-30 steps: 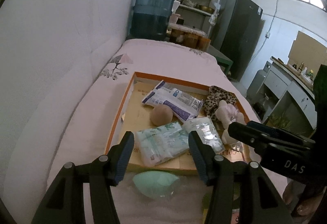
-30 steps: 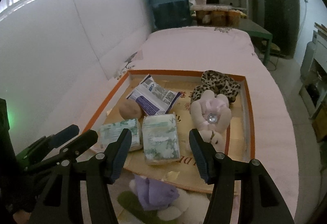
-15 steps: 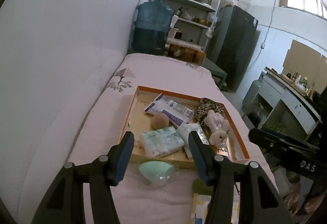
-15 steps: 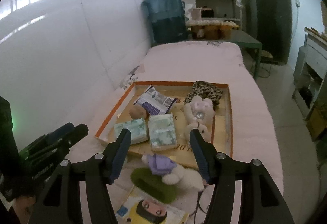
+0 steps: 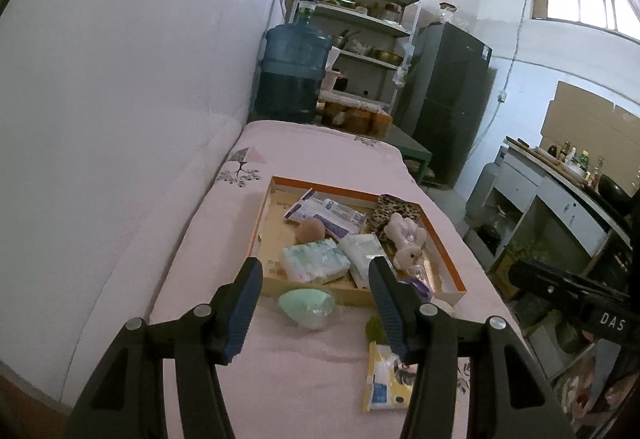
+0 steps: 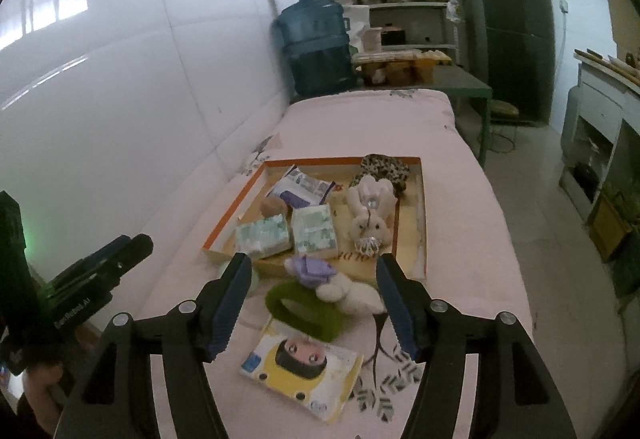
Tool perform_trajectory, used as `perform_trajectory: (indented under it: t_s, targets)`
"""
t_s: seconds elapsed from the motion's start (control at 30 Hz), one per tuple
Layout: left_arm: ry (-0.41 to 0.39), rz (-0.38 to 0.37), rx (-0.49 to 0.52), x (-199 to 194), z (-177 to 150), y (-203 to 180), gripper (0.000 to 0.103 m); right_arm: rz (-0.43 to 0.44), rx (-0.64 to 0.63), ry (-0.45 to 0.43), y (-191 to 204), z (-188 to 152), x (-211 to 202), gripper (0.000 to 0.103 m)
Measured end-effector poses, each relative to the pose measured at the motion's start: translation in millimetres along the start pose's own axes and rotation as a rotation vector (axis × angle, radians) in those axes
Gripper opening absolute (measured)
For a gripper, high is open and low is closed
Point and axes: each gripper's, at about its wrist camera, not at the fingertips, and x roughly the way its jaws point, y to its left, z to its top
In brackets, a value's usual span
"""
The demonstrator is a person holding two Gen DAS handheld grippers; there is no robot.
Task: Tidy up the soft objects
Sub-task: 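Move both grippers back from the tray toward the remaining pile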
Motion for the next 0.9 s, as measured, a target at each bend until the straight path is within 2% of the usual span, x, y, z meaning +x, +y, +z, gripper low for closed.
perform_trajectory:
  t_s: [0.47, 0.8, 0.9]
  targets:
    - [0.012, -0.030, 0.041, -24.3, -28.7, -10.5, 0.055, -0.009, 0.012, 0.034, -5.5, -40.1, -21.9, 0.071]
    - [0.044, -0.056, 0.077, -25.7, -55.5, -21.7, 0.055, 0.010, 0.023, 0.108, -8.6, -71.2, -6.8, 0.071]
    - [0.049, -0.057, 0.087, -24.7, -60.6, -22.5, 0.055, 0.028, -0.010, 0.138, -2.5, -79.9, 1.7, 0.074]
